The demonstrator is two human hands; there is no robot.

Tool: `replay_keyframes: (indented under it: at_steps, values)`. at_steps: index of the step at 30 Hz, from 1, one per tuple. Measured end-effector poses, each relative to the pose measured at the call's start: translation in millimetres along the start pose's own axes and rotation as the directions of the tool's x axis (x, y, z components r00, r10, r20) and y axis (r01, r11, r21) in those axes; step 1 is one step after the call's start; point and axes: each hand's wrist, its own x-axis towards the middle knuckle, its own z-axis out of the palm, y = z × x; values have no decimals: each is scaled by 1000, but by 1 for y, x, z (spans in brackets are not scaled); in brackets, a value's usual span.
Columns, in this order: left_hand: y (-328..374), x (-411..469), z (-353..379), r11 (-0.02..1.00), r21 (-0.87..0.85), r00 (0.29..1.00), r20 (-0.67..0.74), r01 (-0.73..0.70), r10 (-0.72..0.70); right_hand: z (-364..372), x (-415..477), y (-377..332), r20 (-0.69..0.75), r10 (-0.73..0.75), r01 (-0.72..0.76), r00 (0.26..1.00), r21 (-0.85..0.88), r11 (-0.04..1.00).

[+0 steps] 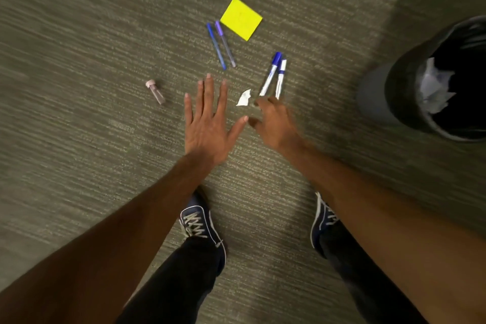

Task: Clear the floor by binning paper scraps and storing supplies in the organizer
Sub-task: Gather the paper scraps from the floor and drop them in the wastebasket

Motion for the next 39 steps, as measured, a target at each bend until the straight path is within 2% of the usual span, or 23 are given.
replay_keyframes:
  at_steps: [5, 10, 13, 15, 16, 19, 21, 23, 29, 34, 39]
  values:
    - [-39, 8, 39, 1000, -23, 1000, 2, -11, 11, 61, 55, 6, -36, 74, -74, 997, -2, 997]
    - [-62, 12, 63, 998, -63, 1000, -14, -23, 22, 101, 90, 7, -150, 157, -160, 976, -8, 987]
    - [-65, 13, 67, 996, -84, 1000, -15, -17, 16, 113, 97, 14, -203, 113, -143, 973, -139, 980]
    - [-65, 13, 66, 996, -89, 1000, -6, -7, 6, 117, 97, 19, -163, 25, -69, 986, -270, 960]
    - [-64, 13, 66, 996, -89, 1000, -1, -4, 4, 118, 98, 23, -154, -15, -25, 988, -251, 968]
    - [-59, 13, 64, 996, -93, 1000, 12, -17, 18, 116, 92, 27, -295, -45, 18, 954, -93, 995]
    - [-56, 14, 62, 996, -89, 1000, 21, -19, 21, 106, 89, 22, -326, -61, 37, 944, -79, 996]
    - [-52, 14, 56, 996, -87, 999, 32, -15, 18, 88, 82, 13, -285, -32, 9, 958, -83, 997]
    - [-21, 7, 20, 995, -101, 1000, -2, -14, 14, 17, 46, 9, -365, 132, -13, 922, 312, 950]
    - [23, 7, -20, 993, -119, 999, -50, -27, 21, -73, -7, 26, -478, 210, 13, 853, 421, 907]
    - [71, 6, -51, 988, -141, 995, -78, -67, 57, -159, -56, 71, -556, 387, -50, 735, 525, 849]
